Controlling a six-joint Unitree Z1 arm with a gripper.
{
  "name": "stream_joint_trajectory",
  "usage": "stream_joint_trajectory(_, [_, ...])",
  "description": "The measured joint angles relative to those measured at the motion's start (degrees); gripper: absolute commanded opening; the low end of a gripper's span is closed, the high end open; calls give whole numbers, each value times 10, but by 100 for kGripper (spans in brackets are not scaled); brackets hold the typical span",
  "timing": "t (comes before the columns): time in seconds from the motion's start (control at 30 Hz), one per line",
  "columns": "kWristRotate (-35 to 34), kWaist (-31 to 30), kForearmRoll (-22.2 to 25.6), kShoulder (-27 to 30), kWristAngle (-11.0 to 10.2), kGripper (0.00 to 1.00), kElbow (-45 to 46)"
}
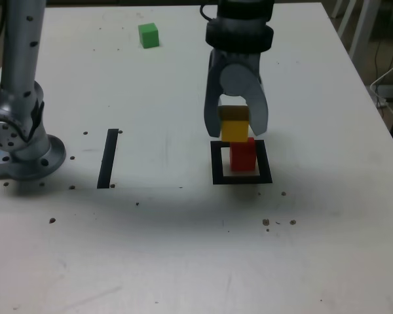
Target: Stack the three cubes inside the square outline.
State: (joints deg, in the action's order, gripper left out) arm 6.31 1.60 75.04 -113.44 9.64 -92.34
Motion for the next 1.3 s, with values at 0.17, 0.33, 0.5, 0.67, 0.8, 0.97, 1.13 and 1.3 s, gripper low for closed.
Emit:
stream_joint_trajectory(0.17, [0, 0, -8, -17, 0, 31, -6])
stream_joint_trajectory(0.33, [0, 0, -16, -27, 0, 31, -9])
stream_joint_trajectory(0.5, [0, 0, -19, -34, 0, 31, -10])
stream_joint_trajectory(0.67, [0, 0, -20, -35, 0, 31, -10])
stream_joint_trajectory(0.8, [0, 0, -23, -37, 0, 31, -9])
stream_joint_trajectory(0.97, [0, 2, -28, -41, 0, 31, -4])
stream_joint_trajectory(1.13, [1, 6, -31, -43, -2, 32, -2])
stream_joint_trajectory(1.3, [6, 9, -34, -47, -3, 64, 0])
